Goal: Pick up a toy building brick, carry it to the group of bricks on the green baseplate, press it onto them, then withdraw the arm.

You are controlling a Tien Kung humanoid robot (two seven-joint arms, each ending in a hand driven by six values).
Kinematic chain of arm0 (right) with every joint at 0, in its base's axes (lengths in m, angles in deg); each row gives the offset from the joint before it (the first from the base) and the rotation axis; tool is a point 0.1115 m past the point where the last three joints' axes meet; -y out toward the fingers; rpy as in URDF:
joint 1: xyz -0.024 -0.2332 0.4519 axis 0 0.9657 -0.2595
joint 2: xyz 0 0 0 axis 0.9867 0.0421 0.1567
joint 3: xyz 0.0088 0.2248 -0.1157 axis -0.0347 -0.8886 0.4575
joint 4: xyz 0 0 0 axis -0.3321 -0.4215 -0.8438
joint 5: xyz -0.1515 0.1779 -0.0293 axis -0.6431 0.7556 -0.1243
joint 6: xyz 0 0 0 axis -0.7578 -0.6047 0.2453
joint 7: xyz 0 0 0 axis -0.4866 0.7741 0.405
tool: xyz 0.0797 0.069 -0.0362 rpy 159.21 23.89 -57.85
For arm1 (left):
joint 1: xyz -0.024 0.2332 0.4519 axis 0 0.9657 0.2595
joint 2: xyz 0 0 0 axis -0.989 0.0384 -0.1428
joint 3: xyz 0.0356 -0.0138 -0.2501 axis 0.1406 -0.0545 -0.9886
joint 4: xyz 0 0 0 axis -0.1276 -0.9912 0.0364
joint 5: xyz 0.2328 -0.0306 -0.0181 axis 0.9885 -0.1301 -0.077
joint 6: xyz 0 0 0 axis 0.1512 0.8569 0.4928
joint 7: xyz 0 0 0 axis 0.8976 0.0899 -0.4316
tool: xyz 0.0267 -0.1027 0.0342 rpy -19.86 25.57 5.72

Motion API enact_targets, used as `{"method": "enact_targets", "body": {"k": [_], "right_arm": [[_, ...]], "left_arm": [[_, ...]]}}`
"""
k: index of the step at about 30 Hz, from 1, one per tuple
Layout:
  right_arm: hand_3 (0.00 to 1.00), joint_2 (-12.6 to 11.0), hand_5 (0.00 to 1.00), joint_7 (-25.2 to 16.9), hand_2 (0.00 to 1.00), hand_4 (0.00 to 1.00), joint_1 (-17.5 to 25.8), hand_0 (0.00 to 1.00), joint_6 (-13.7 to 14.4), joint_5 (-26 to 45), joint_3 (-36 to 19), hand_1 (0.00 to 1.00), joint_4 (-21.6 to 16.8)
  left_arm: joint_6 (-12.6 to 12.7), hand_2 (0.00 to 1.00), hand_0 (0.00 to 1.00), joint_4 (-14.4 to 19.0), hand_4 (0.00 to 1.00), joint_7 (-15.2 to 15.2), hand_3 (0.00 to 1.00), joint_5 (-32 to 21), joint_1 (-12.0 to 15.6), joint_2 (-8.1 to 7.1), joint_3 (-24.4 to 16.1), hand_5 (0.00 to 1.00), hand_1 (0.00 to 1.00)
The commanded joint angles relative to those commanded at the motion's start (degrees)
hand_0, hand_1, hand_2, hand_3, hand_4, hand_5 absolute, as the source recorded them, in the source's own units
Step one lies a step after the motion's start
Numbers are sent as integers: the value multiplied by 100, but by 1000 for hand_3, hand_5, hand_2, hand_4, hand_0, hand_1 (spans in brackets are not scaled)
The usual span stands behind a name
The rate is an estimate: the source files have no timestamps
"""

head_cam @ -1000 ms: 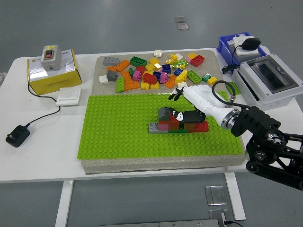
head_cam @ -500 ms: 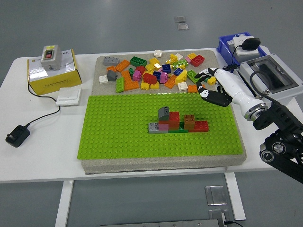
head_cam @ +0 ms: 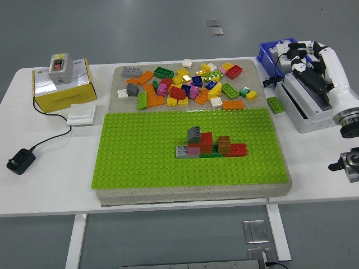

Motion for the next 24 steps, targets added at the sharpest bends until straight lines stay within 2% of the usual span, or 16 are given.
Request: {"method": "enact_targets", "body": {"k": [1,2,7,8,13,14,17,24], "right_arm": [[685,9,493,-47,676,450,58,95,-8,60,-114,225,-17],[690,20,541,-101,691,510,127,172,-19,126,-265,332,-37],[690,43,541,-352,691,510,502,172,-72,433,-950,332,-116],[700,42,576,-384,698,544,563,221,-81,477,-1061,411,-128],[700,51,576,-554,698,544,915,221,-135,736,-1726,411,-205],[705,62,627,-593,699,584,987,247,-153,809,-1855,462,-210],[705,115,627,-704,699,584,1236,247,-234,1047,-2322,462,-219],[711,216,657,-885,701,608,1613,258,-301,1339,-3065,468,-179]], "left_arm": [[0,510,693,0,159,-3,630,5,-12,-8,-3,708,654],[-1,516,693,0,160,-6,631,10,-25,-17,-6,709,657],[-14,516,693,0,160,-29,631,15,-110,-71,41,709,657],[-22,517,694,0,160,-31,631,21,-133,-83,58,709,657],[-85,517,694,0,160,-46,631,137,-321,-184,128,709,657],[-96,519,694,0,162,-53,631,155,-364,-214,149,706,658],[-128,519,694,0,162,-65,631,233,-486,-306,187,706,658],[-158,523,695,0,166,-66,633,253,-562,-397,253,698,659]]}}
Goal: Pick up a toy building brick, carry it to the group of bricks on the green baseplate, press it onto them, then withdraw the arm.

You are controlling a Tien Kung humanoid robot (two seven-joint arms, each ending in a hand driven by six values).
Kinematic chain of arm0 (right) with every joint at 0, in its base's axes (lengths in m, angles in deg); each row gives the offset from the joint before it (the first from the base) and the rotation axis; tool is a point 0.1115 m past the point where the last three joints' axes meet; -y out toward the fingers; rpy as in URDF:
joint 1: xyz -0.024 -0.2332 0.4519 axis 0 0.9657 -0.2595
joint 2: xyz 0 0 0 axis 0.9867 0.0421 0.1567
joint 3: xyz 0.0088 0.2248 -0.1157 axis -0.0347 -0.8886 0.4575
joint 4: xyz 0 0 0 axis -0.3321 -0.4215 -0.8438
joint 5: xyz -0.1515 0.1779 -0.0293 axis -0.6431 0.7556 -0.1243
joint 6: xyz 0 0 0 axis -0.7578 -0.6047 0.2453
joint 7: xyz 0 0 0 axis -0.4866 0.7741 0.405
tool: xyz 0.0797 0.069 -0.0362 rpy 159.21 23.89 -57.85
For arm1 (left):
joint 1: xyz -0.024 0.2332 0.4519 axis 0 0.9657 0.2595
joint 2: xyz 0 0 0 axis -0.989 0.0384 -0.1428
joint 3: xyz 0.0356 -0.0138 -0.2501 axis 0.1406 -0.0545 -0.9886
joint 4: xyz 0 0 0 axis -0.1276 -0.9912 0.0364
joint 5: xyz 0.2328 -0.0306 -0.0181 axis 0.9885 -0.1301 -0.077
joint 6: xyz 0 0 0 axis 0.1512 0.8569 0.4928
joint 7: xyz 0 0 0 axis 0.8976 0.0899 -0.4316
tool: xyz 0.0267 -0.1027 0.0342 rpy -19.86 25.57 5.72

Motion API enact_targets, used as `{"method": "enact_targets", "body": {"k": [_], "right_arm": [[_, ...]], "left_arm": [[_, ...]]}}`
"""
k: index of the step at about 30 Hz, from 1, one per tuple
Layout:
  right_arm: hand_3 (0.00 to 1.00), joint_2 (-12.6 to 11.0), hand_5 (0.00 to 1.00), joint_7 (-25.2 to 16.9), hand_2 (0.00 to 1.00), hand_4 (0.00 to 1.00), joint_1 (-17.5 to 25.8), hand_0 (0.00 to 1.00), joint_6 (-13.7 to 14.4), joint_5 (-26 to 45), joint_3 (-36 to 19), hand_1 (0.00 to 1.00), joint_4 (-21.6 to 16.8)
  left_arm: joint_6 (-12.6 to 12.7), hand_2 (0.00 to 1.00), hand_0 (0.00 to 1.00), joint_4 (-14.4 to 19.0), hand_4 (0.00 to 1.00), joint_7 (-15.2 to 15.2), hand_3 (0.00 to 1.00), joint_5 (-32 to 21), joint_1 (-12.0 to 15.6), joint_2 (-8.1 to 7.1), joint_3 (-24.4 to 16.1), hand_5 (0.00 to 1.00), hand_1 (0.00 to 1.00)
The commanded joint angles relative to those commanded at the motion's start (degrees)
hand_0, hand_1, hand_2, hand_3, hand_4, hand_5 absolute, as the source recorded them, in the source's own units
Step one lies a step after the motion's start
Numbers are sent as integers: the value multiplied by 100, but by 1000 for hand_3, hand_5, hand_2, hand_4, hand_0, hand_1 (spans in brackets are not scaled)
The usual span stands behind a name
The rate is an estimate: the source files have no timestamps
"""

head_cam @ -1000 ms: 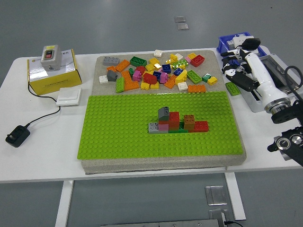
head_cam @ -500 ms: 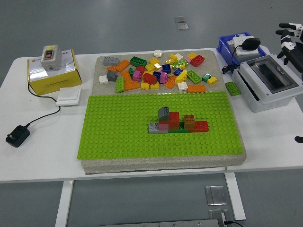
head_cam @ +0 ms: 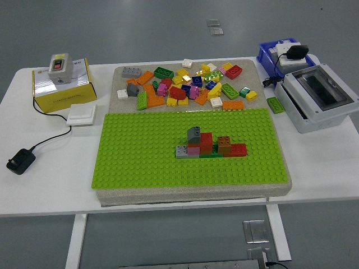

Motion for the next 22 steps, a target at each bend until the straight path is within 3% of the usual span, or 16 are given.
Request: {"method": "enact_targets", "body": {"k": [11,22], "right_arm": [[722,35,697,-37,701,616,108,261,-16,44,-123,476,78],[725,-78,707,134,700,617,-387,263,34,-15,367,474,265]], "left_arm": [[-28,527,697,0,171,26,639,-20,40,-8,33,694,662],[-18,528,699,0,172,122,639,-209,262,62,10,697,662]]}}
